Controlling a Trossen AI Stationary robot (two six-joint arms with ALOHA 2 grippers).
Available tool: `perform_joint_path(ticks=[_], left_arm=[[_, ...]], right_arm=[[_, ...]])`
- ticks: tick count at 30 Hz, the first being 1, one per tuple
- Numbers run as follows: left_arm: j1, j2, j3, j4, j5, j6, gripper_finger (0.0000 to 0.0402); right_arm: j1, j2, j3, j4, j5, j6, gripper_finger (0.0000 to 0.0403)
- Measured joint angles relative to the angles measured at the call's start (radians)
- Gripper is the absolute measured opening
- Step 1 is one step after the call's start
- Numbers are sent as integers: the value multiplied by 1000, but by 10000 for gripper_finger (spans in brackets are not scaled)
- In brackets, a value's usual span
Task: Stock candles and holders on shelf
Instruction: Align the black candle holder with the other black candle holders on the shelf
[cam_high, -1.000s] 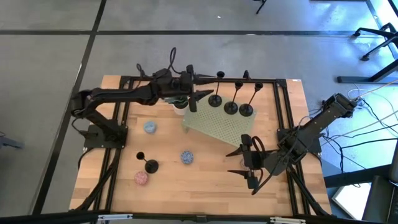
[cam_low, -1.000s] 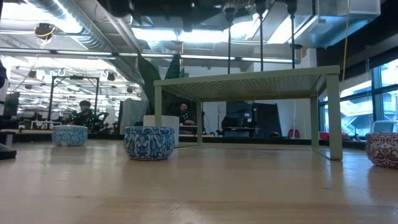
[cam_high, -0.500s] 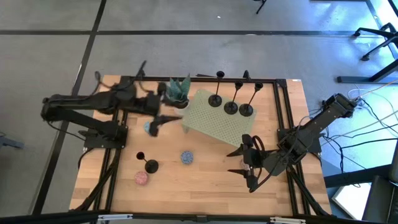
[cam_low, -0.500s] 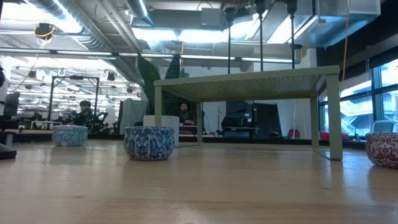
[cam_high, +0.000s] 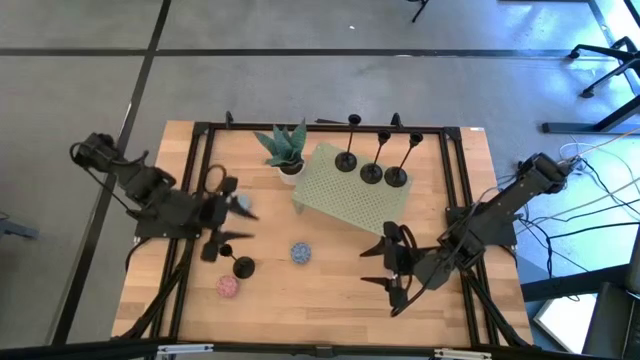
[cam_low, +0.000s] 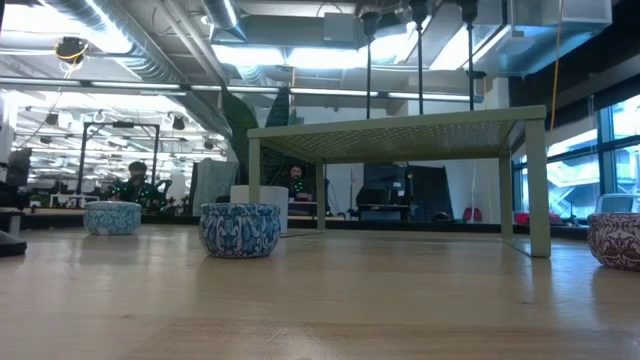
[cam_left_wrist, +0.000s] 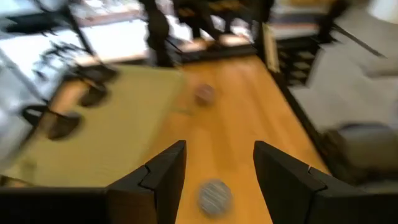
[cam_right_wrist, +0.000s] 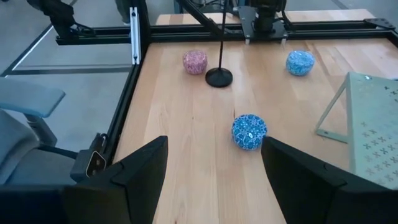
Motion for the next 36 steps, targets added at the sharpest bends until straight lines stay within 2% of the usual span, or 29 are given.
perform_joint_path(ticks=[8,11,15,18,21,25,29,36], left_arm=[[-179,0,0,-159,89,-291,184],[-225,1,0,-229,65,-401,184],[-269,1,0,-334,-19,-524,184],[-284,1,0,-382,-87,-565,184],[-286,1,0,-383,-100,-569,186],[-286,6,-1,-405,-44,-601,194],[-286,8,-1,-470,37,-726,202],[-286,30,-1,-538,49,-769,203]], right_arm=[[0,13,0,6,0,0,263],[0,13,0,28,0,0,263],[0,13,0,46,0,-23,263],[0,13,0,56,0,-46,264],[0,13,0,57,0,-61,264],[0,13,0,57,0,-64,264],[0,13,0,57,0,-64,264],[0,13,0,57,0,-64,264]])
